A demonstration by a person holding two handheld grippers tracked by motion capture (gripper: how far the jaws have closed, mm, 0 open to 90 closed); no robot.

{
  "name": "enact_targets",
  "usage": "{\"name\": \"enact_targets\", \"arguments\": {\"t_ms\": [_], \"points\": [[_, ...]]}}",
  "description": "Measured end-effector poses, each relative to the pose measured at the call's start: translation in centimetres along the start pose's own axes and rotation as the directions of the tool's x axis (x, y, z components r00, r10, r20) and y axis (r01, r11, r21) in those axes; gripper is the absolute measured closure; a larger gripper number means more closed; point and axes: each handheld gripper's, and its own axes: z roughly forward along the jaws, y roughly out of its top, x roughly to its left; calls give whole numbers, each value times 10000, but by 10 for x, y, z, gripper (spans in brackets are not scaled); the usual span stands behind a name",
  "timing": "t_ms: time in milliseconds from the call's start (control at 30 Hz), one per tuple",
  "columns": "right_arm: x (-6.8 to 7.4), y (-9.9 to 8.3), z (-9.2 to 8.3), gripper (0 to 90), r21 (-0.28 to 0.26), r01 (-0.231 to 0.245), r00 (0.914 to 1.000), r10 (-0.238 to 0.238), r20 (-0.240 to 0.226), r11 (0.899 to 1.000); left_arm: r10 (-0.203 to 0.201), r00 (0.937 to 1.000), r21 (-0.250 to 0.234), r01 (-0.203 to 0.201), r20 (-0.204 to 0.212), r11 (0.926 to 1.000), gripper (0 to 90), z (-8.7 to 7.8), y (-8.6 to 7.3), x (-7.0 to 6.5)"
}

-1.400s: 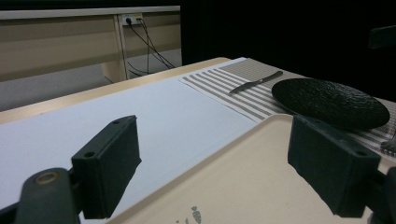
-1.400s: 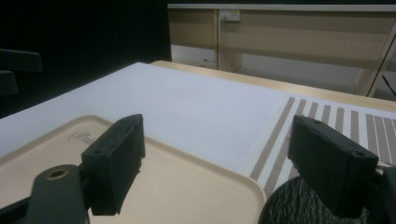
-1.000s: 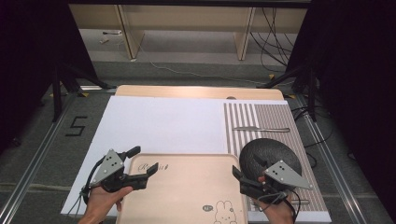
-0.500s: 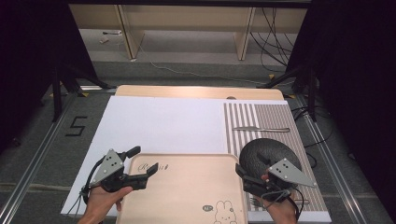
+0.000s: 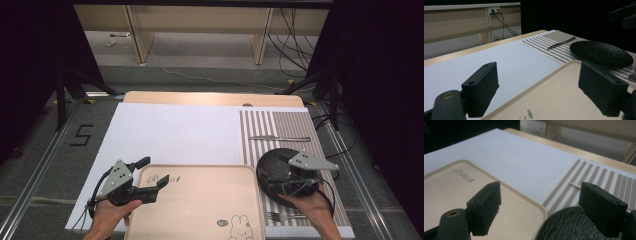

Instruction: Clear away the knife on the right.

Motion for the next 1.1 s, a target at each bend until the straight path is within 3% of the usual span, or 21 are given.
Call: {"name": "enact_targets", "arguments": {"t_ms": [167,300,367,400,433,467,533,600,633,733,767,800,833,867,1033,1067,1100], "points": [[-16,12,5,199,663,715,9971,-731,221,9952,51,10000,73,-51,55,10000,159,1,0,0],[-38,22,16,197,1546,773,9966,-806,152,9850,69,9999,48,-69,75,10000,159,0,0,0],[-50,26,23,198,2023,710,9970,-758,164,9768,58,10000,71,-58,47,10000,159,0,0,0],[-62,30,29,204,2443,637,9972,-711,219,9676,59,10000,79,-59,50,10000,159,1,0,0],[-62,30,29,204,2443,637,9972,-711,219,9676,45,10000,93,-45,54,9999,159,1,-1,1],[-73,34,36,209,2904,623,9969,-737,286,9549,41,10000,109,-42,44,9999,159,1,-1,1],[-79,35,40,211,3076,602,9966,-746,353,9496,28,10000,113,-28,42,9999,159,1,0,1],[-95,38,52,210,3591,389,9975,-577,420,9325,27,10000,113,-27,49,9999,159,1,-1,1],[-95,38,52,210,3591,389,9975,-577,420,9325,27,10000,113,-27,49,9999,159,1,-1,1],[-110,42,66,217,3982,198,9972,-466,576,9171,14,10000,129,-14,39,9999,159,1,-1,2],[-110,42,66,217,3982,198,9972,-466,576,9171,35,10000,131,-35,38,9999,159,1,-1,2],[-117,43,73,223,4255,99,9975,-390,598,9049,38,10000,128,-38,35,9999,159,1,-1,2],[-117,43,73,223,4255,99,9975,-390,598,9049,41,10000,121,-41,37,9999,159,1,-1,2],[-120,43,77,227,4415,-1,9976,-306,624,8973,35,10000,114,-35,38,9999,159,1,-1,2],[-139,36,102,236,5363,-181,9967,-272,764,8438,24,10000,132,-25,50,9999,159,1,-1,2],[-139,36,102,236,5363,-181,9967,-272,764,8438,29,10000,124,-30,54,9999,159,1,-1,2],[-142,35,106,238,5529,-208,9968,-256,762,8330,23,10000,111,-24,35,9999,159,1,-1,2]]}}
